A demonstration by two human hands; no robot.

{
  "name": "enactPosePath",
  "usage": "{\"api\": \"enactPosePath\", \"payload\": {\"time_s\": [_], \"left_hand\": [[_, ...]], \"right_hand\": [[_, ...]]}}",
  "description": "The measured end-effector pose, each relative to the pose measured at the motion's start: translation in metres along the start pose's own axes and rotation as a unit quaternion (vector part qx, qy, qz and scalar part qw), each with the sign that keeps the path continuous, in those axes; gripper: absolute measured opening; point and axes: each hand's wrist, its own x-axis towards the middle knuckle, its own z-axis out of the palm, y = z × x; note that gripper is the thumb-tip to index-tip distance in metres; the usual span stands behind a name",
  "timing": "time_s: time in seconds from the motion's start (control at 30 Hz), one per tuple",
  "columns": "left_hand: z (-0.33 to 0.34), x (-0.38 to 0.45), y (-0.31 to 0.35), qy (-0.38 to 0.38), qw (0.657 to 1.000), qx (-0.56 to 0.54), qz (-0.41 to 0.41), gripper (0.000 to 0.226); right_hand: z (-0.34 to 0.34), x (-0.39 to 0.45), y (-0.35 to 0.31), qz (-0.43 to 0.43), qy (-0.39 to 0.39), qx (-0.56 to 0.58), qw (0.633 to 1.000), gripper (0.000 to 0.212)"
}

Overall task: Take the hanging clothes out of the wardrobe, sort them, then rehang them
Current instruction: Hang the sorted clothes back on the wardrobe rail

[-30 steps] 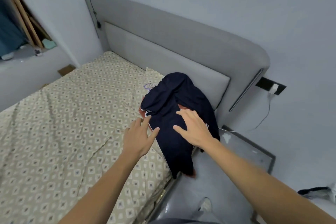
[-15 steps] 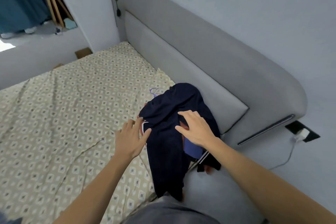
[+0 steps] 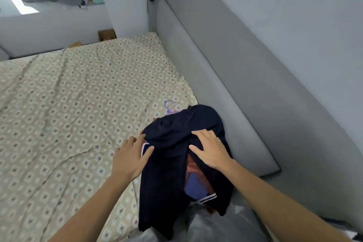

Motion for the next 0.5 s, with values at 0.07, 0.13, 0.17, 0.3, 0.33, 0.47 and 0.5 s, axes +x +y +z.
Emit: {"api": "enactPosePath", "payload": {"time_s": [0.07,0.13,0.17,0.3,0.33,0.47,0.5], "left_hand": [[0.008,0.015,0.014,-0.002,1.000,-0.009,-0.025,0.083],[0.018,0.033,0.027,-0.005,0.997,-0.046,-0.057,0.086],[0.024,0.044,0.033,-0.010,0.995,-0.064,-0.072,0.087],[0.055,0.093,0.045,-0.041,0.981,-0.138,-0.132,0.077],[0.065,0.106,0.044,-0.048,0.975,-0.157,-0.152,0.071],[0.097,0.164,0.026,-0.072,0.958,-0.185,-0.208,0.061],[0.105,0.179,0.021,-0.077,0.958,-0.182,-0.210,0.059]], "right_hand": [[-0.002,0.030,0.022,-0.011,-0.017,0.000,1.000,0.061],[-0.004,0.060,0.044,-0.021,-0.037,0.000,0.999,0.062],[-0.004,0.075,0.054,-0.024,-0.046,0.000,0.999,0.062],[0.002,0.135,0.092,-0.032,-0.073,-0.021,0.997,0.062],[0.005,0.151,0.100,-0.035,-0.082,-0.032,0.996,0.062],[0.029,0.216,0.123,-0.055,-0.107,-0.067,0.991,0.056],[0.036,0.232,0.128,-0.056,-0.104,-0.069,0.991,0.053]]}}
